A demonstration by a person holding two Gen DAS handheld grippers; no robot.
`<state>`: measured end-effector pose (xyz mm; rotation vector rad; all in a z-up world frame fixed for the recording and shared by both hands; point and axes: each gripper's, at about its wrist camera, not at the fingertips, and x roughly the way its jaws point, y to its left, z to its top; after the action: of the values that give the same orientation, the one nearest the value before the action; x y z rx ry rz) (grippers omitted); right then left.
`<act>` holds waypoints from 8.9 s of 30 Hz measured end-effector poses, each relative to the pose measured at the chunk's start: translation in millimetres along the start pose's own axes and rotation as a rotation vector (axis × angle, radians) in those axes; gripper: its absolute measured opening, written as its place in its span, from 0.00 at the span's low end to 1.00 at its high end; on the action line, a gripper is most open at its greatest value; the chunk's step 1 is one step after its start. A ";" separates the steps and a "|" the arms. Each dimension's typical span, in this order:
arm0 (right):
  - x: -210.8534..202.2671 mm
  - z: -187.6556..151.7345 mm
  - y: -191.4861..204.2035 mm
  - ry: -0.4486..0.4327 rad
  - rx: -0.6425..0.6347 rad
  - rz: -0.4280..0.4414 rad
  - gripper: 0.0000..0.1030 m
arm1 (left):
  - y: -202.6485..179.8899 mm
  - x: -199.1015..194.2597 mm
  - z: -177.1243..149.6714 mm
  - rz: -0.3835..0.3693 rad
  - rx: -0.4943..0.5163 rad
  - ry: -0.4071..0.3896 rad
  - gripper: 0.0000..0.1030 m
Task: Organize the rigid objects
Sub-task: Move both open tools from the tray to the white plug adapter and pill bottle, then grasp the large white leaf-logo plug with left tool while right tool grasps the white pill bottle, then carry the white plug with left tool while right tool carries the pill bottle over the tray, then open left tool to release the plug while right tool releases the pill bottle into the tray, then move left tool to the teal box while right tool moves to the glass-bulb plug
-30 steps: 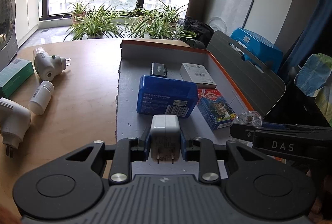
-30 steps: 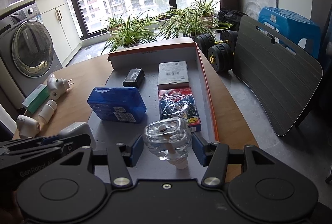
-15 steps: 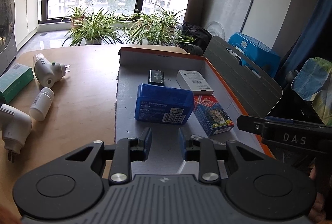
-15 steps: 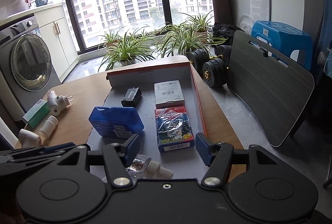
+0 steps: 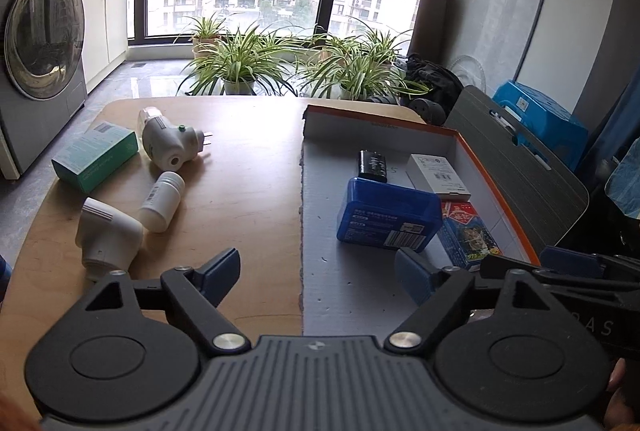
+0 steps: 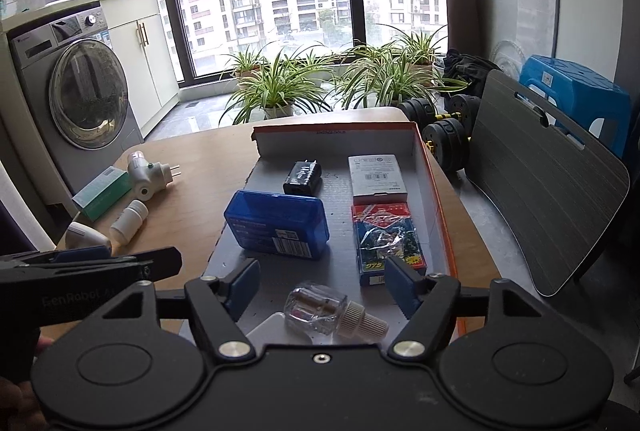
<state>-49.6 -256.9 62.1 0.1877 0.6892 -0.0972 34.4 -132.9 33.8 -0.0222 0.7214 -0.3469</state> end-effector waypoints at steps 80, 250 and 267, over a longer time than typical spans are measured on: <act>197.1 40.1 231.4 0.183 -0.221 0.169 0.39 | 202.5 21.5 3.6 0.177 -0.166 -0.139 0.67; 40.6 97.9 1.0 -0.089 -0.028 -0.004 0.76 | 19.4 20.3 77.3 -0.002 0.031 -0.013 0.91; 42.6 88.8 53.3 -0.062 -0.101 0.060 0.77 | 54.0 5.9 68.9 0.052 -0.026 -0.031 0.92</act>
<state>46.4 -224.0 109.4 0.1075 0.6250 -0.0108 99.7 -90.7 74.5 -0.0327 0.6949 -0.2869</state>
